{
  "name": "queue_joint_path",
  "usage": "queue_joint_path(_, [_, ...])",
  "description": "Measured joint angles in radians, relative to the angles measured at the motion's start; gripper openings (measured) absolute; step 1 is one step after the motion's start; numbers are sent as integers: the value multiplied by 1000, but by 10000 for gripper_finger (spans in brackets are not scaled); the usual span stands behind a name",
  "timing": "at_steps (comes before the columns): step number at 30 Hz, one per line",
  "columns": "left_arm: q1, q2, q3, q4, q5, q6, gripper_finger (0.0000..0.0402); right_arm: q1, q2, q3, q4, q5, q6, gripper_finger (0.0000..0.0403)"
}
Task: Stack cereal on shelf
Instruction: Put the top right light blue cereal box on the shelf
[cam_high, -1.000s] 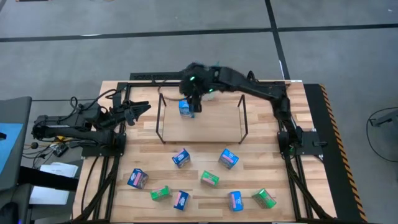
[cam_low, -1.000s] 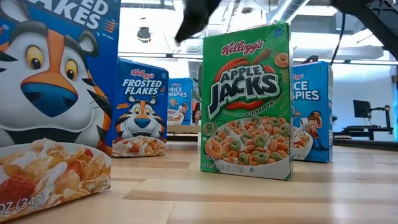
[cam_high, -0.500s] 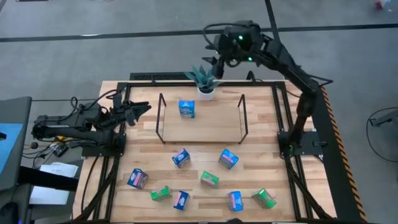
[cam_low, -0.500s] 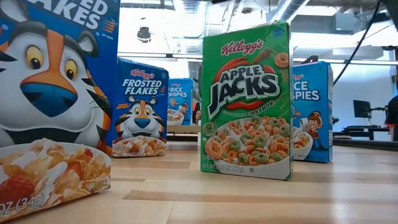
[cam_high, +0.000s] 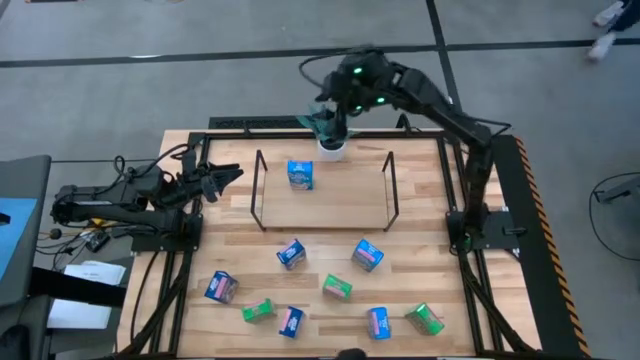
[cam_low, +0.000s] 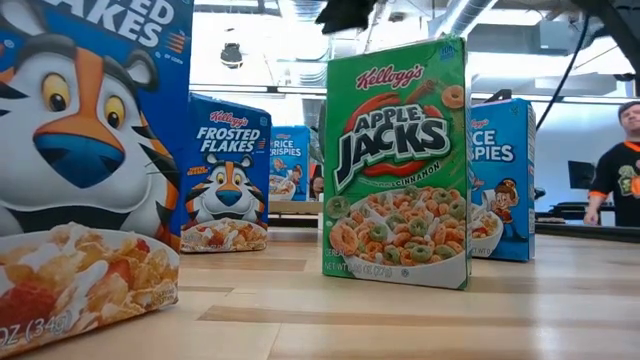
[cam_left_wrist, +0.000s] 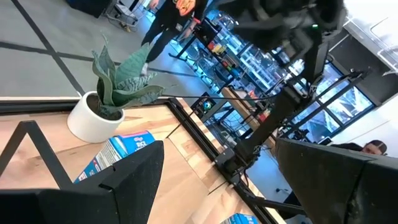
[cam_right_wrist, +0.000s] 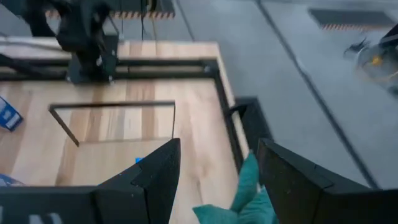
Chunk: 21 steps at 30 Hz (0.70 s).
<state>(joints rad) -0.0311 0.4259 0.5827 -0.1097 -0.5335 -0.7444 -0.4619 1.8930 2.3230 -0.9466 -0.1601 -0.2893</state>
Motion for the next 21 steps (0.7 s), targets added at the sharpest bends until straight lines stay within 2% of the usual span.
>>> queue_joint_path(8, [0, 0, 0, -6, 0, -3, 300, -29, -162, 4, -100, 0, 27, 239])
queue_joint_path(13, [0, 0, 0, -6, -1, -2, 300, 20, -174, -16, -233, -18, 56, 239])
queue_joint_path(16, [0, 0, 0, -6, 0, -7, 300, 58, -170, -125, -237, -112, 64, 239])
queue_joint_path(21, [0, 0, 0, -9, 6, -9, 300, 108, -174, -347, -151, -86, 115, 239])
